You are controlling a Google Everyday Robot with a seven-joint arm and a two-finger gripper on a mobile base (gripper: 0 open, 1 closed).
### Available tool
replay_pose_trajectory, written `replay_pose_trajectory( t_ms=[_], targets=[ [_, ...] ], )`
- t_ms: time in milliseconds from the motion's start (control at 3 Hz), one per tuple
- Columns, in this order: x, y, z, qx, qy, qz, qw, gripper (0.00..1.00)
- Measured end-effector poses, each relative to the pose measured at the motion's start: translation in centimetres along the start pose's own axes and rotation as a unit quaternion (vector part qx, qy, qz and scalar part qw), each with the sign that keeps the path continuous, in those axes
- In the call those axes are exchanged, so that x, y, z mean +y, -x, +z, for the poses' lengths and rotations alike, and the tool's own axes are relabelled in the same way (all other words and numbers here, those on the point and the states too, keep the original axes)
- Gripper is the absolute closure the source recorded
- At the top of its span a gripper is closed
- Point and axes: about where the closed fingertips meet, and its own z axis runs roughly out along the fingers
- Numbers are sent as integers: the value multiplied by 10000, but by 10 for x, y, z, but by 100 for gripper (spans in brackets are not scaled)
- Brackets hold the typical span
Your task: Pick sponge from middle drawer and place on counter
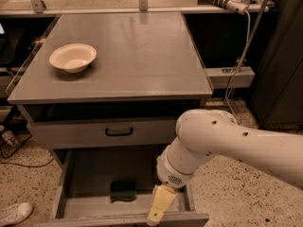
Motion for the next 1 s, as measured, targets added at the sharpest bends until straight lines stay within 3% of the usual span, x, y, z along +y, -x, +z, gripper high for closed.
replay_pose_trajectory(
  t_ms=[333, 1000],
  targets=[
    [0, 0, 0, -1, 0, 0, 10000, 0],
    [-24, 6, 50, -686, 13, -87, 9976, 0]
  ],
)
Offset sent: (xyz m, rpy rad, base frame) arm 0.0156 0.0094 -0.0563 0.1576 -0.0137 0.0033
